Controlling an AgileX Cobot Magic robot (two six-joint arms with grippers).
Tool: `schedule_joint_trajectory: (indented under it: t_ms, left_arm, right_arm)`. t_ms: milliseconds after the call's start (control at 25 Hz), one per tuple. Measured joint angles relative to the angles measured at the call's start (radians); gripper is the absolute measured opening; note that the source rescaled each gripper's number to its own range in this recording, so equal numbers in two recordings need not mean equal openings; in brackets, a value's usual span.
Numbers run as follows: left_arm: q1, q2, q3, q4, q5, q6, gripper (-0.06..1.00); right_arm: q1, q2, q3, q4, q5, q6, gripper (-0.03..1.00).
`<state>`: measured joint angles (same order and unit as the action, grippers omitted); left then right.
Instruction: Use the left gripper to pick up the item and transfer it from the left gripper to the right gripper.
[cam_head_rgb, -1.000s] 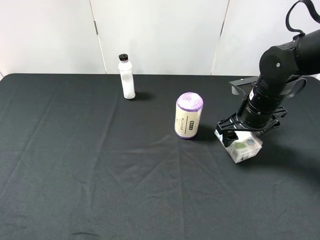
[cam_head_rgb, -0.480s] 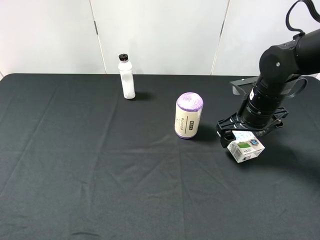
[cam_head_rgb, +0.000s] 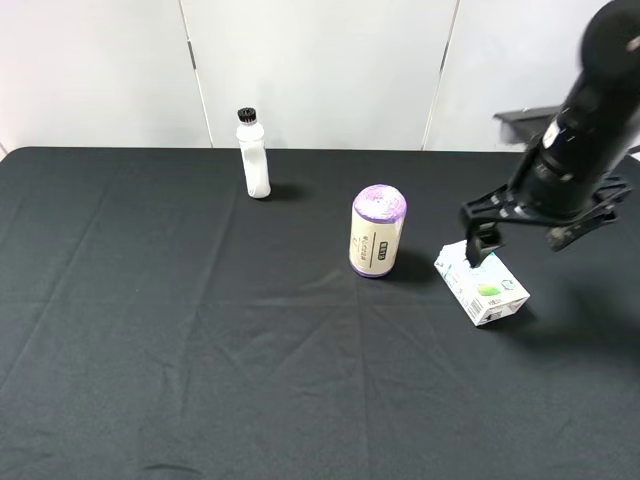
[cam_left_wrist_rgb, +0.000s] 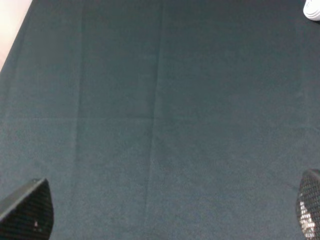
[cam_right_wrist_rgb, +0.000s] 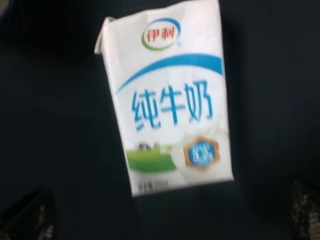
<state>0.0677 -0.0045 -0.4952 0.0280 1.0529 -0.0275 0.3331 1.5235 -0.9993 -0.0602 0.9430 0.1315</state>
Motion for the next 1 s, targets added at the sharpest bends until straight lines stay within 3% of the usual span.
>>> schedule_joint_trajectory:
  t_ms: [560, 1000]
  left_arm:
    - [0.000, 0.000, 0.000, 0.000, 0.000, 0.000, 0.96]
    - [0.000, 0.000, 0.000, -0.001, 0.002, 0.000, 0.96]
  right_arm:
    - [0.000, -0.426, 0.048, 0.007, 0.257, -0.011, 1.00]
    - [0.000, -0.942, 0.272, 0.017, 0.242, -0.045, 1.00]
